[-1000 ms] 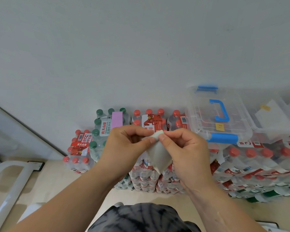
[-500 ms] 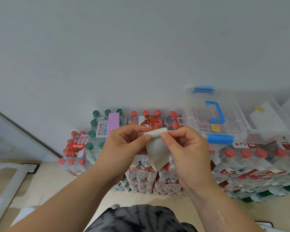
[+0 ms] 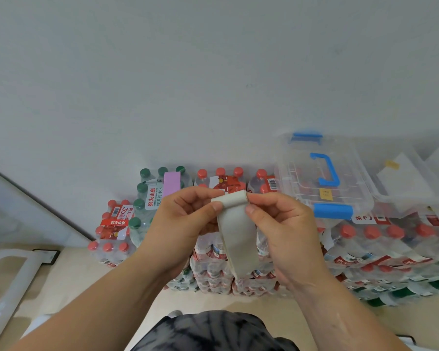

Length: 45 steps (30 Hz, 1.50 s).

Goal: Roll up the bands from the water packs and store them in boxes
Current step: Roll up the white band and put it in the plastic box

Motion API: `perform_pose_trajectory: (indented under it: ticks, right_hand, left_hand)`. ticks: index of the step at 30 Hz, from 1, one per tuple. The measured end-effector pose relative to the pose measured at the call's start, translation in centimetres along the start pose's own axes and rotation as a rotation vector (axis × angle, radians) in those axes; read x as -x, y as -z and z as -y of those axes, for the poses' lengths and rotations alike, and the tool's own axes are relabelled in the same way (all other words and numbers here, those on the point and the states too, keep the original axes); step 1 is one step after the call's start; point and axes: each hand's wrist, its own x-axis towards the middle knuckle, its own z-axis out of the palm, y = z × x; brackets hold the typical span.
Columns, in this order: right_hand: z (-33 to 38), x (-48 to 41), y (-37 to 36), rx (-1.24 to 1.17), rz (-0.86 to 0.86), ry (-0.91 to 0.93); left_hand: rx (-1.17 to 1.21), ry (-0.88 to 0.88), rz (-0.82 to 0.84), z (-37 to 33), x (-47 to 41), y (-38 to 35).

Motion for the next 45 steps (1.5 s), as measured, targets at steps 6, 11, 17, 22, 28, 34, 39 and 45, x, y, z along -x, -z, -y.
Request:
perform_pose_trajectory:
  ticks: [6,11,17,22,28,34,39,45]
  right_hand:
    - [-0.2,-0.5,0.1,0.004,0.064,-0.024]
    - [0.0,-0.6,0.2,-0.015,0.090,-0.064]
    - [-0.3,-1.2,0.3,0.023,0.115,-0.043]
    - [-0.4,-1.5,0.5,0.042,0.119,-0.019]
    - [-0.3,-1.3,0.5,0.041,0.099,-0.055]
    - [0.2,-0.7,0.2,-0.005,0.000,-0.034]
    - [-0.1,-0.3,0.0,0.045,-0.100,0.012]
    - [-0.1,-0.2,0.1,0.042,-0.132,0.052]
  left_hand:
    - [-0.010,0.008,-0.021,0.0,0.0,-0.1]
    - [-0.013,0.022,-0.006,-0.1,-0.2,-0.1]
    - [-0.001,0.010,0.012,0.2,-0.2,-0.3]
    - [-0.001,-0.005,0.015,0.2,-0.3,-0.3]
    - [-0.072,-0.048,-0.027,0.2,-0.3,-0.4]
    - [-0.121,-0.071,-0.046,0.3,-0.2,-0.5]
    - [-0.083,-0.039,-0.013,0.4,-0.2,-0.8]
    - [0.042,0.020,0.030,0.2,-0.2,-0.9]
